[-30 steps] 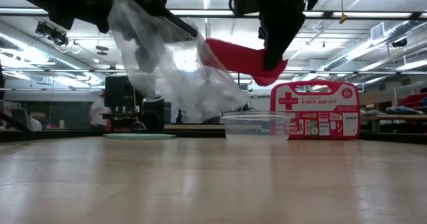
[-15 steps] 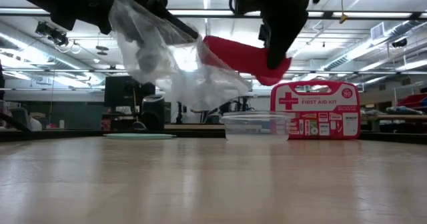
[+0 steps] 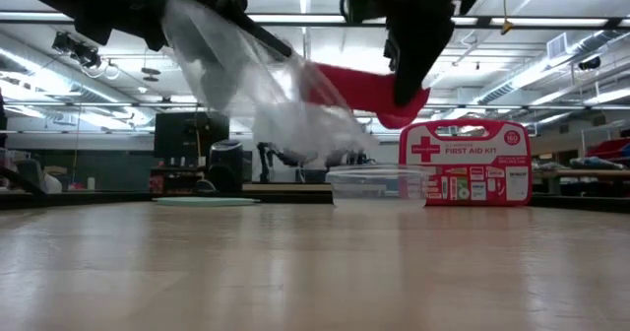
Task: Roll bandage
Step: Put the rolled red bandage into the transparent zip bag
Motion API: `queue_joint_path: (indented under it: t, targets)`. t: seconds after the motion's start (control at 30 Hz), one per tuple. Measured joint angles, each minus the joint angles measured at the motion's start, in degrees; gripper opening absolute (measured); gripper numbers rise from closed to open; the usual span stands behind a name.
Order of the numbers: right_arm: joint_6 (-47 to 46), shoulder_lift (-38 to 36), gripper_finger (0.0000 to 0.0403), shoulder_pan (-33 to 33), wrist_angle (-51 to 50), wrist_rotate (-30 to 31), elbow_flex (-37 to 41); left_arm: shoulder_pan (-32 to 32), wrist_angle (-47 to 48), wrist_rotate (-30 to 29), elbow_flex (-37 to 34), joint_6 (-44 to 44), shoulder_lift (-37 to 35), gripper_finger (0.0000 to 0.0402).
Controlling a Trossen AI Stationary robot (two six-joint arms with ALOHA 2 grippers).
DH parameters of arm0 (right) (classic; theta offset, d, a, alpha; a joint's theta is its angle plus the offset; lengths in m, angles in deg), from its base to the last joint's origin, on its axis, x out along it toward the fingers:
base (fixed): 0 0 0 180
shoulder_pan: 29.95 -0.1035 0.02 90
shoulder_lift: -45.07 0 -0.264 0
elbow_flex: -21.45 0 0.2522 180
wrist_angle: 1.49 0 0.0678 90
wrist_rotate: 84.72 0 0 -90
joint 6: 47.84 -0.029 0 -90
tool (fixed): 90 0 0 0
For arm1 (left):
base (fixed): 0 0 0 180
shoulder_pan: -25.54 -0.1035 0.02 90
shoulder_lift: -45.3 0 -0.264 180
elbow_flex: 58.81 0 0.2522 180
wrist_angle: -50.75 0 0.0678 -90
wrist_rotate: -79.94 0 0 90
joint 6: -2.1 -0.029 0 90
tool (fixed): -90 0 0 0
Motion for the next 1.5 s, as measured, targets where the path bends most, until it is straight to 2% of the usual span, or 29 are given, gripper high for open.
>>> queue_joint_path:
  t: [0.13,0.23,0.33,0.47,0.67,0.83,0.93,1.2,1.3,1.4,1.5]
  targets:
    - [0.7,0.0,0.0001,-1.0,0.2,1.5,0.0,-0.1,0.1,0.0,0.0,0.0,0.0,0.0001]
    - [1.9,0.0,0.0001,-1.3,1.4,-3.4,0.0,-0.1,0.1,0.0,0.0,0.1,0.0,0.0001]
    - [1.2,0.0,0.0001,-2.3,0.8,0.5,0.0,-0.2,0.0,0.0,0.0,0.1,0.0,0.0001]
    - [0.6,0.0,0.0,-1.9,-1.1,-2.6,0.0,-0.4,0.0,0.1,0.0,0.1,0.0,0.0001]
    - [-1.2,0.0,0.0,-0.9,-6.0,1.3,-0.7,-0.4,-0.2,0.5,0.0,0.5,0.0,0.0001]
    - [0.8,0.0,0.0,-0.1,-5.6,-2.0,-0.7,-0.4,-0.7,0.5,0.0,1.4,0.0,0.0001]
    - [1.5,0.0,0.0,0.1,-5.9,-0.7,-0.7,-0.4,-1.8,1.2,0.0,1.7,0.0,0.0001]
    - [6.2,0.0,0.0,0.2,-1.4,-2.4,-0.7,-0.4,-1.8,1.5,0.0,2.1,0.0,0.0001]
    - [6.9,0.0,0.0001,0.3,-1.1,-2.2,-0.7,-0.4,-1.6,3.2,0.1,2.1,0.0,0.0001]
    - [9.2,0.0,0.0001,-0.1,0.2,-6.5,-0.7,-1.1,-0.5,5.2,0.4,1.8,0.0,0.0001]
    - [11.6,0.0,0.0,-0.7,0.9,-2.9,-0.7,-2.6,-0.3,8.7,0.4,0.3,0.0,0.0001]
